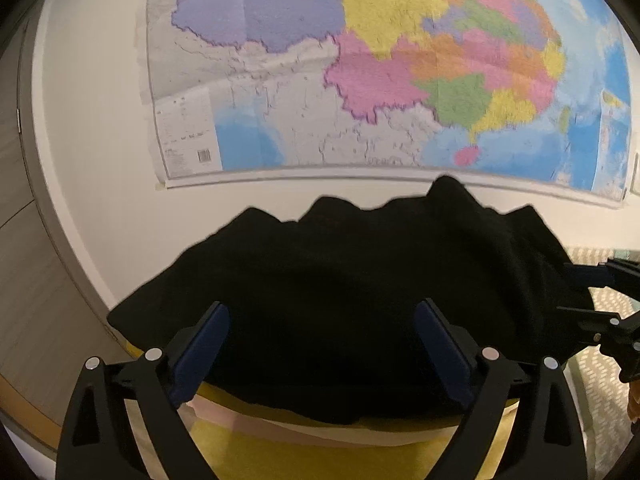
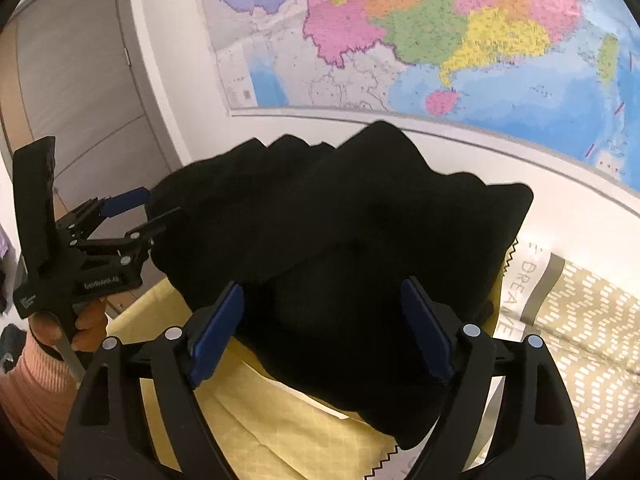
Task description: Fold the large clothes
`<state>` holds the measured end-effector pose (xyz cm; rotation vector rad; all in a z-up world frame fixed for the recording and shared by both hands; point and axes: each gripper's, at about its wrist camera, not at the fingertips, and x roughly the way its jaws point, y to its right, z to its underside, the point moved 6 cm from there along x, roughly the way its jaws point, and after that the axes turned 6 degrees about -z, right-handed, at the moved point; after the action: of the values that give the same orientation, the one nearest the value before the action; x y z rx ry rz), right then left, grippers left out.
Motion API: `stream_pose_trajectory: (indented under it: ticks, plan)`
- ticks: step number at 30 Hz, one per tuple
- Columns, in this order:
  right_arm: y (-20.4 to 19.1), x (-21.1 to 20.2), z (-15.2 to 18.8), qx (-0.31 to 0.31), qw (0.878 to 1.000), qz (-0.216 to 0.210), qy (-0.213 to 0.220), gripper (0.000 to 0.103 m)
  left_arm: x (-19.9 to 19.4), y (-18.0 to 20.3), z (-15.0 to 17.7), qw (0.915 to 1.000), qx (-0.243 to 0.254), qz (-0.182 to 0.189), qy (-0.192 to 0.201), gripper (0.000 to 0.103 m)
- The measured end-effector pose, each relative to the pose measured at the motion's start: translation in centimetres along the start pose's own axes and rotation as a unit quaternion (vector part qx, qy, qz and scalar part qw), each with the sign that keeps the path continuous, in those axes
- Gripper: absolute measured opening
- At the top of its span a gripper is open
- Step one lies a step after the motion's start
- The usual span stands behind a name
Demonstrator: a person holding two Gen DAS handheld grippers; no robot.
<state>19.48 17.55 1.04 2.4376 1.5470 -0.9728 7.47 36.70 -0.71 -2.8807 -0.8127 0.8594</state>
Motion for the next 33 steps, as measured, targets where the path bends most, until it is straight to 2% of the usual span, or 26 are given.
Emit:
stream_pose_trajectory:
  ticks: [4, 7, 10, 13, 20, 33]
  plan:
    - [0.1, 0.0, 0.6, 0.014, 1.000, 0.002, 0.001, 0.082, 1.0, -0.3, 0.7, 0.9993, -0.024, 0.004, -0.028, 0.091]
    - [-0.7, -1.5, 0.9, 0.015, 1.000, 0.002, 0.021, 0.094, -0.5, -0.5, 0.8, 0.9992, -0.034, 0.000, -0.020, 0.092]
    - [-1.5, -2.8, 1.7, 0.011, 0.999, 0.005, 0.034, 0.097, -2.6, -0.3, 1.4, 0.9993, -0.035, -0.009, -0.002, 0.096]
    - [-2.3, -3.6, 3.2, 0.009, 0.999, 0.008, 0.034, 0.097, -4.5, 0.1, 2.6, 0.9992, -0.039, -0.009, 0.005, 0.096]
    - [-3.9, -5.3, 6.7, 0.004, 0.999, 0.019, 0.034, 0.097, -7.3, 1.0, 6.0, 0.9979, -0.062, -0.008, -0.017, 0.096]
    - [-6.4, -7.5, 10.9, -0.009, 0.999, 0.026, 0.025, 0.097, -10.7, 2.3, 9.0, 0.9968, -0.076, -0.010, -0.025, 0.096]
